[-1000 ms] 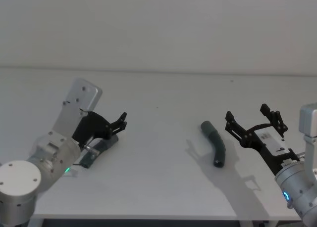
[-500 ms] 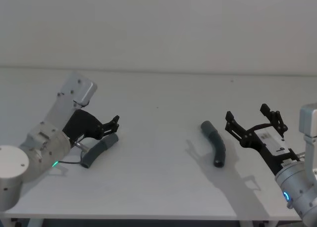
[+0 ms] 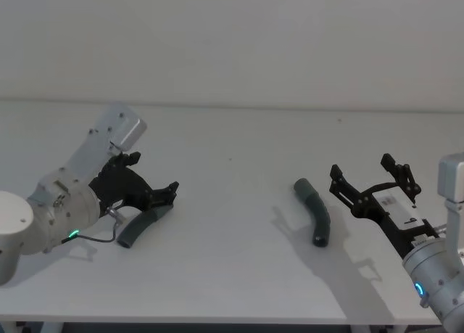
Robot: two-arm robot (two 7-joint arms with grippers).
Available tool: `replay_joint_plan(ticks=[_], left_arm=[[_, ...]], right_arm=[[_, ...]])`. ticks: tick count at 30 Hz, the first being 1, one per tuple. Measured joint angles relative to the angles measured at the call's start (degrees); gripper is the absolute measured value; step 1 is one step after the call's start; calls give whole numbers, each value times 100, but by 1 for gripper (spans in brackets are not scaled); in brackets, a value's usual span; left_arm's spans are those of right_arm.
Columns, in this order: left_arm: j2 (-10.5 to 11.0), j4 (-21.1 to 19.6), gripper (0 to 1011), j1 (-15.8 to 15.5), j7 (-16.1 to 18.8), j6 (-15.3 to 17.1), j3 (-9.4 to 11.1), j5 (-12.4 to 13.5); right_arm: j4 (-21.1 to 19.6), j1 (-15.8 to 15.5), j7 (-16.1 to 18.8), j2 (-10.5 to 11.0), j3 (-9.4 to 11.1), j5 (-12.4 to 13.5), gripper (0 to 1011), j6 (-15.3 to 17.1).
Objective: Use both hands to pick up one end of the pipe from the table, align the ends, and insert them.
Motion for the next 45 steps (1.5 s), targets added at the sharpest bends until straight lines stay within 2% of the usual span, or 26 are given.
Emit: replay_joint_plan(ticks=[7,20,32,45], left_arm=[[85,130,1002,-148,-298,307,43,-42],[149,346,1001,-296,-583,611,96,-41],[134,561,1002,-439,-831,681,200,12],[0,776,1002,-531,-945,682,268,86]], right_arm=[[0,0,0,0,0,0,1001,0],[0,0,0,0,0,0,1001,0],[0,0,0,0,0,0,1001,0],[0,0,0,0,0,0,1001,0]])
